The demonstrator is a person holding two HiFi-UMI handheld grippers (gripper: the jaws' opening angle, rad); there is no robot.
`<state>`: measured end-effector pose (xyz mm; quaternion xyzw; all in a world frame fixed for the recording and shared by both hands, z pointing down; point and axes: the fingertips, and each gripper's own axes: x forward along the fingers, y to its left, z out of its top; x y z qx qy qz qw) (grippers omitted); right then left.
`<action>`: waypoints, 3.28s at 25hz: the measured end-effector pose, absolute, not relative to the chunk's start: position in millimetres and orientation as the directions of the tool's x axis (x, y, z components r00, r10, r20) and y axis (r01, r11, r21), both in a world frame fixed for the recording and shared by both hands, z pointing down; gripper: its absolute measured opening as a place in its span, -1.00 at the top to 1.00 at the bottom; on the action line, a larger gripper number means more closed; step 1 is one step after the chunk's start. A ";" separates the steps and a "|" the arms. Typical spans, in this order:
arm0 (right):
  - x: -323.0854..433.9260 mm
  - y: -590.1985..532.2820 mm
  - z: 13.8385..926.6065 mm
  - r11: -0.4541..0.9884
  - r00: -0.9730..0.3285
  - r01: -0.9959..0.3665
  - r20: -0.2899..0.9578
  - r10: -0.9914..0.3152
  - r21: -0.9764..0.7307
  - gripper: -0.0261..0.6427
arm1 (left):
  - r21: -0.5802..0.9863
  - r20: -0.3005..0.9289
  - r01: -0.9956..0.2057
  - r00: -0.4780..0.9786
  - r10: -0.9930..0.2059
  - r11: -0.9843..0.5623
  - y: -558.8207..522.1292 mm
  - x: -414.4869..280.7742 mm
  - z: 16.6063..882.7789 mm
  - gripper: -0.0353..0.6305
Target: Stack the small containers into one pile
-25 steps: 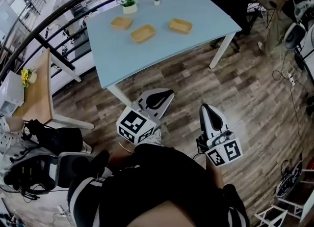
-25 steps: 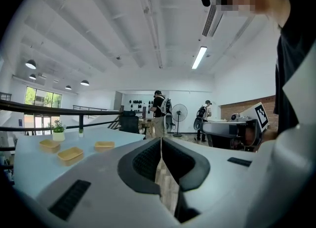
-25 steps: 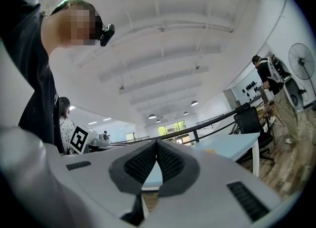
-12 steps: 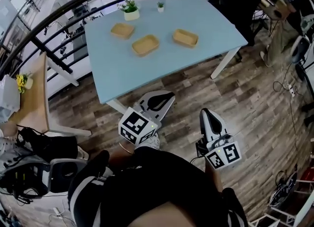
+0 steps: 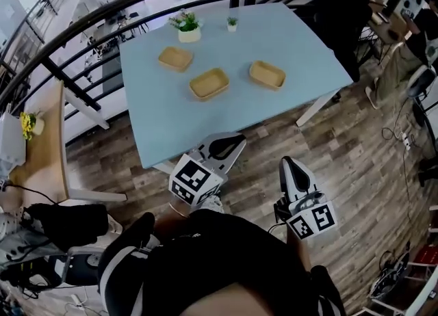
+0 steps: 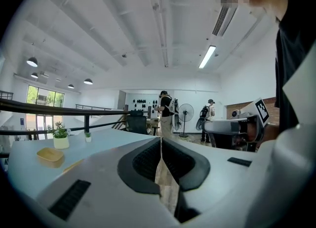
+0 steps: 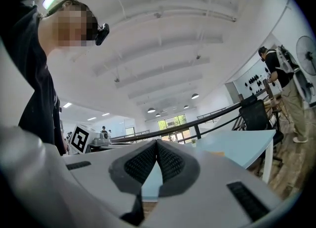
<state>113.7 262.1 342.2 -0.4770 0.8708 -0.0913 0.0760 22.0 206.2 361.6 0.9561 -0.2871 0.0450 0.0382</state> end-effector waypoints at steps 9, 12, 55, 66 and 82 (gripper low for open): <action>87.4 185.0 331.4 0.515 -0.527 -0.823 -0.017 -0.850 -0.241 0.92 | 0.068 0.115 -0.536 0.842 -0.527 -0.841 127.5 0.2 355.8 0.83; 79.4 168.0 331.7 0.512 -0.524 -0.825 -0.014 -0.851 -0.239 0.92 | 0.072 0.112 -0.531 0.845 -0.523 -0.844 109.4 -7.0 357.7 0.83; 66.6 -84.2 350.8 0.833 -0.878 -0.423 -0.064 -0.474 -0.356 0.92 | 0.019 0.240 -0.916 0.394 -0.888 -0.401 -73.4 -36.1 374.8 0.86; 57.7 -102.6 379.6 0.874 -0.942 -0.314 0.003 -0.337 -0.371 0.92 | 0.110 0.227 -0.978 0.198 -0.954 -0.177 -70.2 -61.0 385.8 0.85; 4.3 -118.3 431.5 0.848 -0.930 -0.366 0.175 -0.323 -0.382 0.83 | 0.172 0.362 -0.985 0.081 -0.929 -0.019 -65.5 -143.0 455.5 0.84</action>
